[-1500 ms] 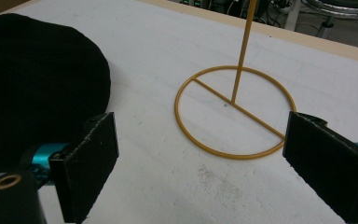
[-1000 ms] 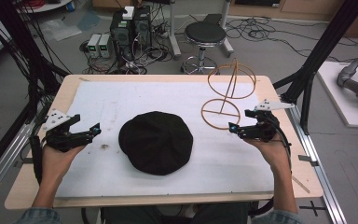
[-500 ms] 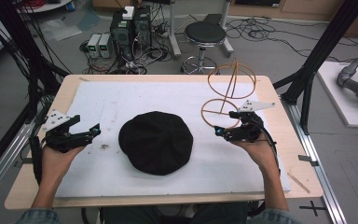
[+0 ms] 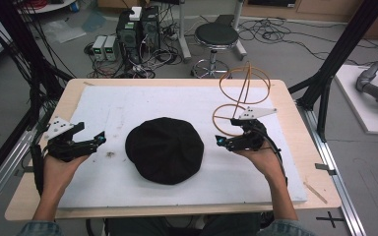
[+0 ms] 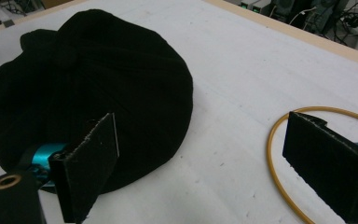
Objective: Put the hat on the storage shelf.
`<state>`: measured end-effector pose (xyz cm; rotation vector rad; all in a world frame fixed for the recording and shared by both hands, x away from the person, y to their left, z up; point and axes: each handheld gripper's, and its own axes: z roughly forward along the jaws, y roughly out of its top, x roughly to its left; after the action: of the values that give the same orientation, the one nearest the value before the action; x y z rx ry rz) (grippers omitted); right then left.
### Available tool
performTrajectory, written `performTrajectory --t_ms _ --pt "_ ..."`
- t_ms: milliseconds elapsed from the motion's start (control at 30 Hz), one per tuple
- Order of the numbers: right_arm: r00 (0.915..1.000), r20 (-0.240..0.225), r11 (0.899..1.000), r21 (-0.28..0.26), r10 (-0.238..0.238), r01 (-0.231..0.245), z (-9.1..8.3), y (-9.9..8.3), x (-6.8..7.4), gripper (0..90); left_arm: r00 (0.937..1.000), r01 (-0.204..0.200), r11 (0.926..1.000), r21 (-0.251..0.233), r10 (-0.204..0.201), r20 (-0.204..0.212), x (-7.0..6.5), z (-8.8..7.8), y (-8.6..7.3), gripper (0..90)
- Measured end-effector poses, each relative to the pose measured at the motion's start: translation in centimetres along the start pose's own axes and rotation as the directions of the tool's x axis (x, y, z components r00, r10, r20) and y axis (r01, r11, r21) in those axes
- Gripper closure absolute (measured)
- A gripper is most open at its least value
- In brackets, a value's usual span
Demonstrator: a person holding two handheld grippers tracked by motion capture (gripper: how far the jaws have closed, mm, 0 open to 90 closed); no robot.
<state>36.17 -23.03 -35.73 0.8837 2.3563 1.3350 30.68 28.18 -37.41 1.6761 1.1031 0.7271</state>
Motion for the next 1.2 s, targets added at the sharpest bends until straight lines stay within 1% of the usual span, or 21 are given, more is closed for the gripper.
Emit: performTrajectory --t_ms 33,200,300,367,400,467,500,633,667,733,767,867,933,1000,1200 --pt "0.9999 -0.003 1.000 0.003 -0.010 0.010 0.2 0.0 0.1 10.1 1.0000 0.000 1.0000 0.000 0.000 0.000 0.0 0.0 0.0 17.2" --pt "0.9995 -0.018 1.000 0.004 -0.025 0.025 0.7 0.2 0.7 10.1 1.0000 -0.003 1.0000 0.001 0.003 0.006 -0.1 0.1 0.0 17.5" --pt "0.9984 -0.034 0.999 -0.001 -0.045 0.045 1.3 0.4 1.5 10.1 1.0000 -0.003 1.0000 0.003 0.003 0.007 -0.1 0.1 0.0 17.5" --pt "0.9983 -0.037 0.999 0.000 -0.045 0.045 1.4 0.4 1.6 10.1 1.0000 -0.003 1.0000 0.002 0.003 0.007 -0.1 0.1 0.0 17.5" --pt "0.9973 -0.046 0.998 -0.004 -0.057 0.056 1.7 0.6 1.9 10.1 1.0000 -0.003 1.0000 0.004 0.003 0.007 -0.1 0.1 0.0 17.6" --pt "0.9972 -0.053 0.999 -0.002 -0.052 0.052 1.8 0.6 2.1 10.1 1.0000 0.001 1.0000 0.002 -0.001 0.009 -0.1 0.1 0.0 17.6" --pt "0.9966 -0.063 0.999 -0.004 -0.054 0.054 2.0 0.7 2.3 10.1 1.0000 0.002 1.0000 0.001 -0.002 0.009 -0.1 0.1 0.0 17.6" --pt "0.9949 -0.072 0.997 -0.005 -0.071 0.071 2.6 0.8 3.0 10.1 0.9999 0.001 1.0000 0.000 -0.001 0.010 0.0 0.1 0.0 17.6" --pt "0.9932 -0.081 0.996 -0.008 -0.084 0.084 2.9 1.0 3.5 10.1 0.9999 0.002 1.0000 0.000 -0.002 0.010 -0.1 0.1 0.0 17.6" --pt "0.9925 -0.087 0.996 -0.009 -0.086 0.085 3.1 1.0 3.8 10.1 0.9999 0.001 1.0000 0.001 -0.001 0.011 -0.1 0.1 0.0 17.6" --pt "0.9913 -0.090 0.995 -0.019 -0.096 0.094 3.3 1.1 4.0 10.1 0.9999 0.002 1.0000 0.001 -0.002 0.010 -0.1 0.1 0.0 17.6" --pt "0.9901 -0.101 0.995 -0.016 -0.097 0.096 3.6 1.1 4.3 10.1 0.9999 0.000 1.0000 0.002 0.000 0.011 0.0 0.1 0.0 17.6" --pt "0.9886 -0.105 0.994 -0.009 -0.108 0.108 4.0 1.1 4.5 10.1 1.0000 0.003 1.0000 0.001 -0.003 0.010 0.0 0.1 -0.1 17.6" --pt "0.9880 -0.113 0.994 -0.008 -0.105 0.105 4.2 1.1 4.6 10.1 1.0000 0.002 1.0000 0.003 -0.002 0.009 0.0 0.0 -0.1 17.6" --pt "0.9855 -0.128 0.994 -0.017 -0.111 0.110 4.8 1.1 5.0 10.1 1.0000 0.006 1.0000 0.007 -0.006 0.008 0.0 0.0 -0.2 17.7"
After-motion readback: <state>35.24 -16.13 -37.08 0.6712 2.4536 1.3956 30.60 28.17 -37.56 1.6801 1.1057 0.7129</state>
